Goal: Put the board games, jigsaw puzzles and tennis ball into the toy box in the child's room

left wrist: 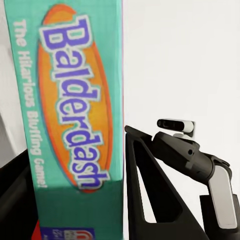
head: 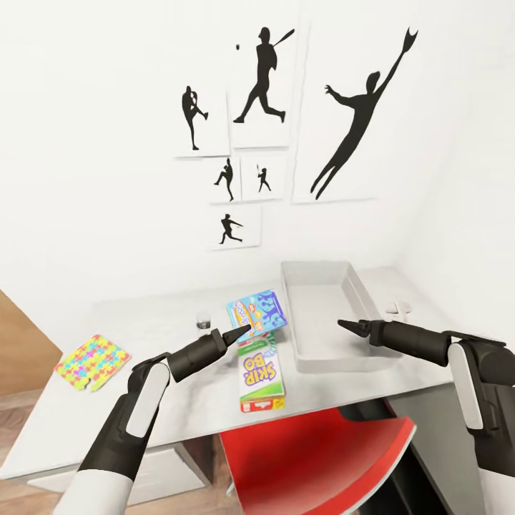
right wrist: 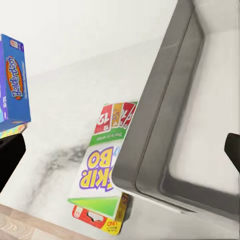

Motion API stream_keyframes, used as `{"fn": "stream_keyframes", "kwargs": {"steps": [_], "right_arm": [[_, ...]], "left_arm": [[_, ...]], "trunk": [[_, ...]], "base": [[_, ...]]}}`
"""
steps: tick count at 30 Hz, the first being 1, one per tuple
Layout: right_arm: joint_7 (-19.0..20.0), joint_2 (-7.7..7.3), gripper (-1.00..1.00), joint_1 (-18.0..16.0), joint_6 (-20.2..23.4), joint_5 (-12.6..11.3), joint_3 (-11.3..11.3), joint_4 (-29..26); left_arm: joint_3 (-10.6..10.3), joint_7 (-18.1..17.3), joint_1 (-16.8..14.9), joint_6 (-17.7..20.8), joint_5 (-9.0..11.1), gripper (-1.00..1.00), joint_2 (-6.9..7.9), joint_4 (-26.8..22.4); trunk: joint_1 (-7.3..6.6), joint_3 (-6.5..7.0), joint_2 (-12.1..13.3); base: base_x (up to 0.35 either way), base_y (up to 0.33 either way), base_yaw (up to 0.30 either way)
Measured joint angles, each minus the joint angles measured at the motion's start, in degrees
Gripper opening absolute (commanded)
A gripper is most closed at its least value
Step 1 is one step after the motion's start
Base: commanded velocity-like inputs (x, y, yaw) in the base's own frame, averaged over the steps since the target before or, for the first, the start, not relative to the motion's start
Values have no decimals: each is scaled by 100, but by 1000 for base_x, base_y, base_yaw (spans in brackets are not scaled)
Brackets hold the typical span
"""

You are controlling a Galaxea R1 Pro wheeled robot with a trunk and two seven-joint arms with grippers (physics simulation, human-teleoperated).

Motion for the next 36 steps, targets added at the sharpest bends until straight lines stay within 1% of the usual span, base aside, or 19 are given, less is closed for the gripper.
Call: {"fn": "stream_keyframes", "kwargs": {"steps": [11,22,36], "right_arm": [[0,0,100,0,0,1,0,3],[0,12,100,0,0,2,10,3],[4,10,100,0,0,0,14,-2]], "left_arm": [[3,0,0,1,-1,-100,-1,0],[1,7,1,-14,-19,-100,-7,1],[-9,9,0,-10,-32,-100,-8,4]], "trunk": [[0,0,0],[-1,0,0],[0,0,0]], "base": [[13,-2,-24],[171,-65,-2],[29,-11,-47]]}}
